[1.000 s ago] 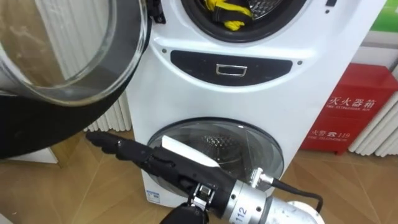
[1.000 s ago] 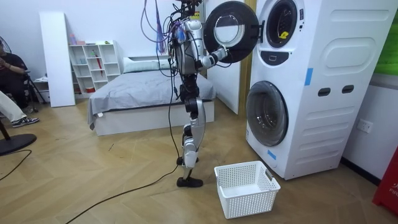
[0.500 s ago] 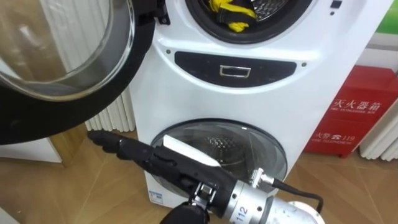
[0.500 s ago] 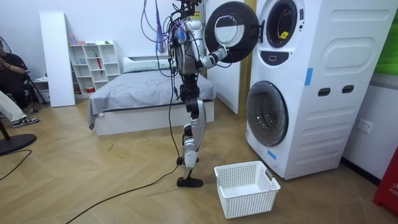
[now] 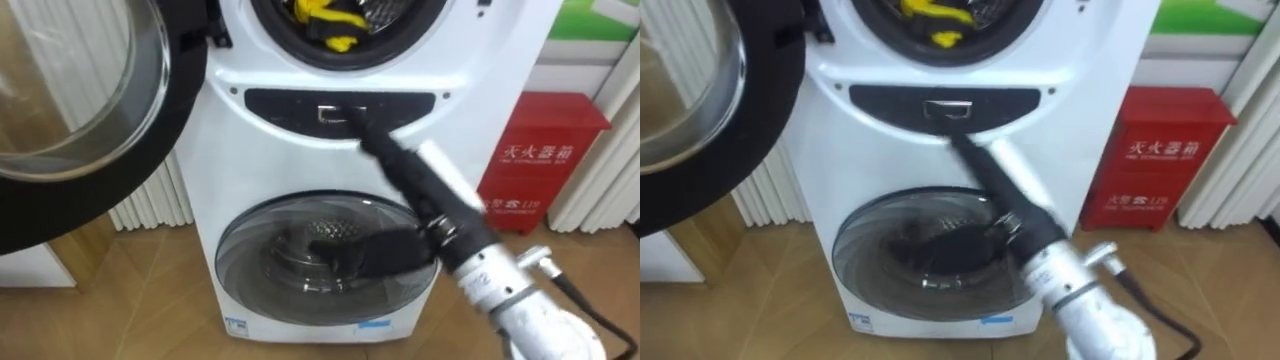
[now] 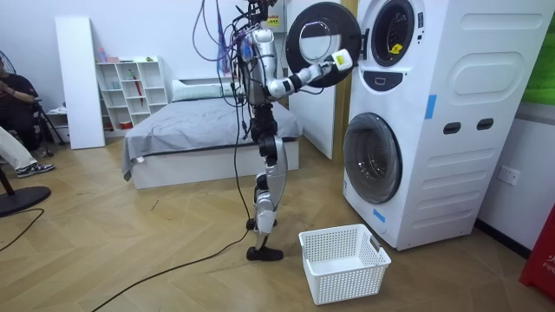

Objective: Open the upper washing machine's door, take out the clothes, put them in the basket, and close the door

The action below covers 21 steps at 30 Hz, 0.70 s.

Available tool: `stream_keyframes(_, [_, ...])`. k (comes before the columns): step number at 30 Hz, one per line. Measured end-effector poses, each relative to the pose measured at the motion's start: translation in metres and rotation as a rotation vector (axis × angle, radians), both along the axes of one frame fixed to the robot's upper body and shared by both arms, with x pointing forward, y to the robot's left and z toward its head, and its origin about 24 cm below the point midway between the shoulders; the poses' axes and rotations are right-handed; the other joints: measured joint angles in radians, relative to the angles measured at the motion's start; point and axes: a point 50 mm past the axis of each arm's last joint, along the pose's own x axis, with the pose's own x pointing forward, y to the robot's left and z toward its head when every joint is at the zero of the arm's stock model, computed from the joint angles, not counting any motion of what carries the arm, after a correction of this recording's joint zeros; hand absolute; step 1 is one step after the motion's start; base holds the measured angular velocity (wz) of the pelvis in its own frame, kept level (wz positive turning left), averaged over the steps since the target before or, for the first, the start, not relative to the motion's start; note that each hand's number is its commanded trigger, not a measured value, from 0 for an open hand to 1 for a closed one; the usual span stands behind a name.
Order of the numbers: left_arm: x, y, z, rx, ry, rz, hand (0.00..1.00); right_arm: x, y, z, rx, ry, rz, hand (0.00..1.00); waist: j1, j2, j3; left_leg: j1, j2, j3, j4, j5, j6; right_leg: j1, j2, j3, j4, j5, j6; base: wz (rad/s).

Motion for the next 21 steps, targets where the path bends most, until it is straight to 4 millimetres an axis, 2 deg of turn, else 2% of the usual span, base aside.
stream_keyframes(4, [-0.001,0.003,0.001,0.004,-0.002,0.024,0.0,0.011,-0.012,0.013,0.014,-0.072,-0.106,0.0,0.001,-0.01,0.0018,0.008,-0.002,-0.002,0.001,0.0,0.0,0.009,-0.001,-0.002,0.0,-0.002,0.003,0.0])
stream_keyframes(7, [-0.005,0.004,0.001,0.003,0.007,0.028,0.0,0.015,-0.015,0.018,0.03,-0.096,-0.139,0.0,0.002,-0.025,-0.0027,0.005,-0.003,-0.005,0.0,0.0,0.0,0.011,-0.002,-0.001,-0.001,-0.003,0.004,0.0])
stream_keyframes(10, [-0.01,0.006,0.001,0.0,0.031,0.043,0.0,0.016,-0.015,0.022,0.038,-0.116,-0.152,0.0,0.005,-0.033,-0.0037,0.003,-0.004,-0.006,0.002,0.0,0.0,0.011,-0.003,-0.001,-0.001,-0.003,0.004,0.0])
stream_keyframes(15, [-0.004,0.011,0.004,0.009,-0.004,0.081,0.0,0.026,-0.013,0.035,0.04,-0.166,-0.157,0.0,0.008,-0.035,-0.0018,-0.002,-0.006,-0.009,0.008,0.0,0.0,0.01,-0.005,-0.005,-0.001,-0.003,0.004,0.01])
stream_keyframes(20, [0.0,0.014,0.005,0.017,-0.019,0.095,0.0,0.032,-0.017,0.034,0.025,-0.156,-0.173,0.0,0.031,-0.04,-0.0031,-0.003,-0.006,-0.016,0.007,0.0,0.0,0.011,-0.005,-0.013,0.003,-0.003,0.004,0.04])
stream_keyframes(21, [0.001,0.014,0.005,0.019,-0.019,0.095,0.0,0.033,-0.018,0.034,0.019,-0.152,-0.178,0.0,0.035,-0.042,0.0001,-0.004,-0.006,-0.018,0.007,0.0,0.0,0.011,-0.005,-0.015,0.003,-0.003,0.004,0.04])
